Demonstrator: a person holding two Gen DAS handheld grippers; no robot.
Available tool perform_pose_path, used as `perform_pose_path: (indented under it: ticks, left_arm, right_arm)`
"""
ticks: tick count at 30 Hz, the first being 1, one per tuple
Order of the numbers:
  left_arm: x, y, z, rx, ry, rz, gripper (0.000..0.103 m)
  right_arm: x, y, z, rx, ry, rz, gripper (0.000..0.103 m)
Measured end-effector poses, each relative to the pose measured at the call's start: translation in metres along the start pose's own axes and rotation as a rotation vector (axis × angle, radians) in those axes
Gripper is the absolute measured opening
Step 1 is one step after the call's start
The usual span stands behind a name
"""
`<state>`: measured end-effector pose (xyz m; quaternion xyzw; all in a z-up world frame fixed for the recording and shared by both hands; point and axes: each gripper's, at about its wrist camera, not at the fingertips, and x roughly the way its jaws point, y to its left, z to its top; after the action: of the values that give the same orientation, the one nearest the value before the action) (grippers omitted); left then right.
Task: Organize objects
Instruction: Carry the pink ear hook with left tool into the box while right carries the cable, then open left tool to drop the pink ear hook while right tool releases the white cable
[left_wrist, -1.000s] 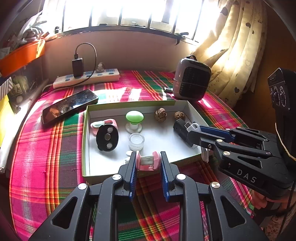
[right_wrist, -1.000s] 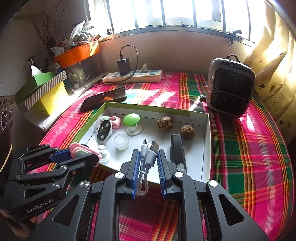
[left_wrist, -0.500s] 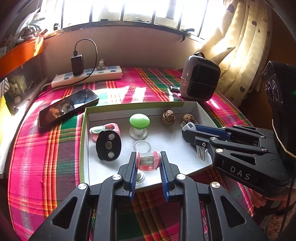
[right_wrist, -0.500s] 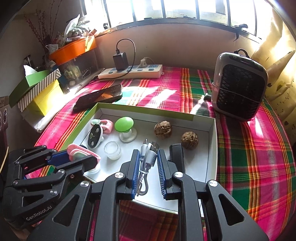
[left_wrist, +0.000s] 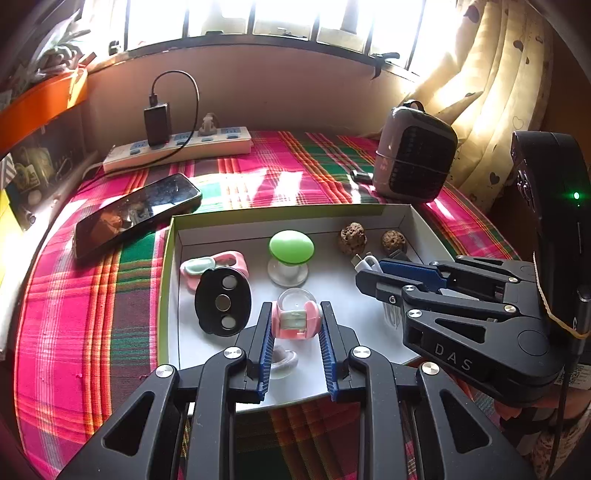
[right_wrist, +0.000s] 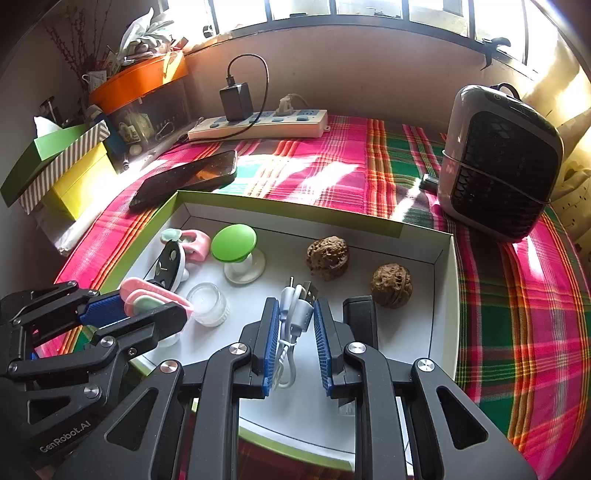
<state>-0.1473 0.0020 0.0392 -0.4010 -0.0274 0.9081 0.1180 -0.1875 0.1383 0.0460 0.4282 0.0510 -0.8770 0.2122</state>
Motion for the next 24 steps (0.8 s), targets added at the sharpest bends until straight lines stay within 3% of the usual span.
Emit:
perform_pose_path:
  ticks: [24]
  left_arm:
    - [0.015, 0.008, 0.001, -0.032, 0.049, -0.002, 0.021]
  right_arm:
    - [0.009, 0.001, -0.002, -0.007, 0.013, -0.021, 0.021]
